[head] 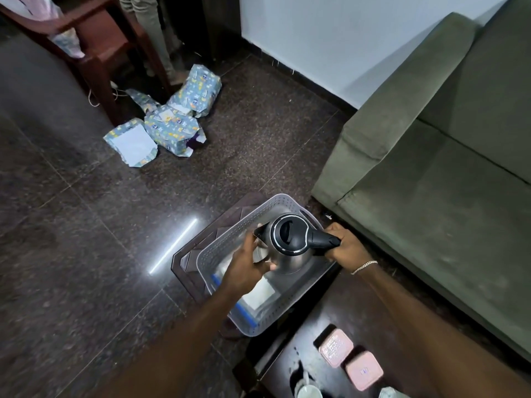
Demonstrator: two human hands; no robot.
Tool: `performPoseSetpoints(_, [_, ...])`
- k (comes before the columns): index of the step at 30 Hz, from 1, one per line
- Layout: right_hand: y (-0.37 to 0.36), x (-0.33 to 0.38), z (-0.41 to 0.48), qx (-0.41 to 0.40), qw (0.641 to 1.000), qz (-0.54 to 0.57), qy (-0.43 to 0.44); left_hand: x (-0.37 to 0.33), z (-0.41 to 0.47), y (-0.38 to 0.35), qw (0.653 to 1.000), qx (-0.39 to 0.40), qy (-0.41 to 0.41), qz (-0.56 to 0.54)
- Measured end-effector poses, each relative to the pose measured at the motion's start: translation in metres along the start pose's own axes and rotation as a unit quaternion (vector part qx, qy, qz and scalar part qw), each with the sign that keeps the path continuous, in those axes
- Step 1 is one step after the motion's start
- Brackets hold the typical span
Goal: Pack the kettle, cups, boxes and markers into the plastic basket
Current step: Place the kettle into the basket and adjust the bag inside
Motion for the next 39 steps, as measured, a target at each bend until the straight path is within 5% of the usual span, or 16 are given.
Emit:
performPoseSetpoints(12, [0.008,-0.006,0.0,-0.034,0.996,-0.083,0.005,0.009,0.002,0.003,1.0,0.013,0.022,-0.011])
performPoseSetpoints(16, [0.021,-0.007,-0.025,-0.188,0.966,-0.175,-0.027,0.032,0.003,0.012,0.997,0.008,0.044,0.056])
performPoseSetpoints(21, [-0.018,0.025,-0.08,-0.331,0.914,-0.216,0.088,0.069,0.0,0.026,0.95,0.048,0.099,0.294])
performPoseSetpoints(24, [-0.084,0.025,-0.088,-0.236,0.952,-0.132,0.14,0.083,-0.006,0.027,0.917,0.066,0.111,0.378])
performPoseSetpoints(27, [-0.151,0.004,-0.081,-0.102,0.987,-0.096,0.079,0.087,-0.008,0.022,0.898,0.088,0.101,0.419])
performPoseSetpoints(31, [-0.212,-0.033,-0.068,0.019,0.984,-0.174,-0.007,0.089,-0.006,0.022,0.887,0.084,0.108,0.441])
performPoseSetpoints(39, [-0.241,-0.047,-0.046,0.081,0.976,-0.19,-0.076,0.091,0.002,0.035,0.93,0.068,0.164,0.322])
Point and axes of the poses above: each hand's wrist, its own z-axis towards the middle knuckle, its own y-axis out of the back of the hand, x = y × z, the point moved 9 cm from there along z, towards the middle knuckle, and after that the axes turned 6 degrees about z, right-handed, at the moved point
